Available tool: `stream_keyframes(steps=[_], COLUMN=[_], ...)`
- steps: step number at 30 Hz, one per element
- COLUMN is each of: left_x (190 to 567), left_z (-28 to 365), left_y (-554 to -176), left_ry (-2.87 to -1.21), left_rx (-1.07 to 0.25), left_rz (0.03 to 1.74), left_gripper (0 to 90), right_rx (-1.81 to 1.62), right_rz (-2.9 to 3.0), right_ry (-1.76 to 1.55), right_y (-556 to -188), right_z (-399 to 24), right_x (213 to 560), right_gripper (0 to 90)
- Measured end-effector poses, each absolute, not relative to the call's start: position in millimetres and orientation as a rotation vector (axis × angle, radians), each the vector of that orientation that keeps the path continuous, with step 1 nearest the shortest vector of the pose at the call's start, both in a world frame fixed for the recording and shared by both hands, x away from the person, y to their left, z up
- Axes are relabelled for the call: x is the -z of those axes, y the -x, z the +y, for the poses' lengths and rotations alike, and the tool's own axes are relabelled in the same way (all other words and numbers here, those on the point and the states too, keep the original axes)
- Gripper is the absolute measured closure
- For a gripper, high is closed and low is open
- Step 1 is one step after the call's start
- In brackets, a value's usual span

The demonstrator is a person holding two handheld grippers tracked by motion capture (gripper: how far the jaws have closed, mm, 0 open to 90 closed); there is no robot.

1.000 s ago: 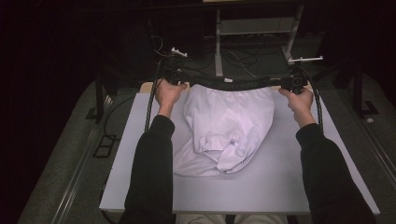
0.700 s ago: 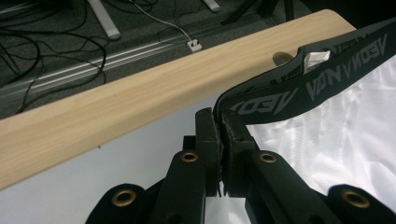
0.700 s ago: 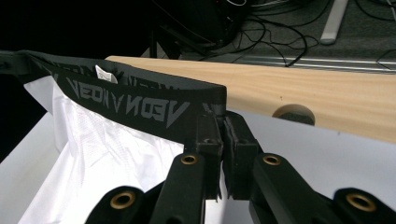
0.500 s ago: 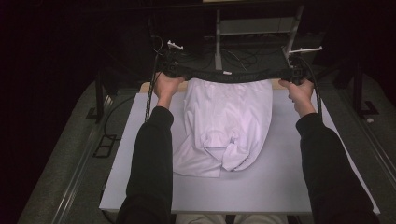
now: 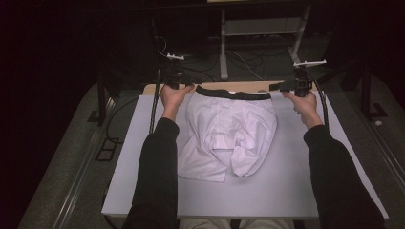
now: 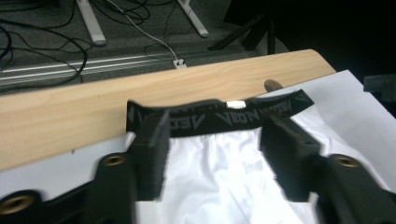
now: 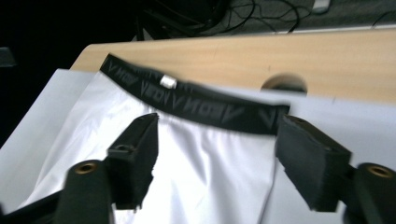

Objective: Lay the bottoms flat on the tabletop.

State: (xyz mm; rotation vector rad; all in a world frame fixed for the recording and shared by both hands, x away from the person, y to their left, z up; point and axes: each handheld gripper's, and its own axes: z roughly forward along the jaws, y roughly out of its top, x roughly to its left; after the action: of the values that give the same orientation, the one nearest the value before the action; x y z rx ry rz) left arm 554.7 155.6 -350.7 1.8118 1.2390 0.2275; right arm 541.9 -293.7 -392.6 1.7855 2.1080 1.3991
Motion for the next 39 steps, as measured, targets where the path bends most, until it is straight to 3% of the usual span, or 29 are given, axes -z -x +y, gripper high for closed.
stream_keyframes(steps=[5,10,14,22,28,39], left_x=[363.3,368.9,371.5,376.7,382.4,389.1], left_z=[158.8,157.1,156.6,157.4,156.7,163.6], left_y=[-536.0,-517.7,-507.4,-489.1,-476.1,-453.4], left_ry=[-1.778,-1.765,-1.747,-1.728,-1.741,-1.717], left_rx=[-0.180,-0.162,-0.140,-0.177,-0.180,-0.176], left_rz=[1.203,1.141,1.101,1.026,1.005,0.981], left_gripper=[34.2,27.3,21.8,12.6,0.0,0.0], right_rx=[-1.453,-1.512,-1.517,-1.528,-1.511,-1.518], right_rz=[2.102,2.099,2.126,2.161,2.176,2.179], right_ry=[-1.789,-1.721,-1.697,-1.664,-1.658,-1.648], right_y=[-519.4,-498.3,-487.8,-469.8,-456.0,-433.5], right_z=[-296.7,-295.4,-292.4,-288.1,-287.8,-292.3], right_x=[403.1,401.5,401.1,410.0,418.1,422.6], right_gripper=[15.5,12.7,3.5,0.0,0.0,0.0])
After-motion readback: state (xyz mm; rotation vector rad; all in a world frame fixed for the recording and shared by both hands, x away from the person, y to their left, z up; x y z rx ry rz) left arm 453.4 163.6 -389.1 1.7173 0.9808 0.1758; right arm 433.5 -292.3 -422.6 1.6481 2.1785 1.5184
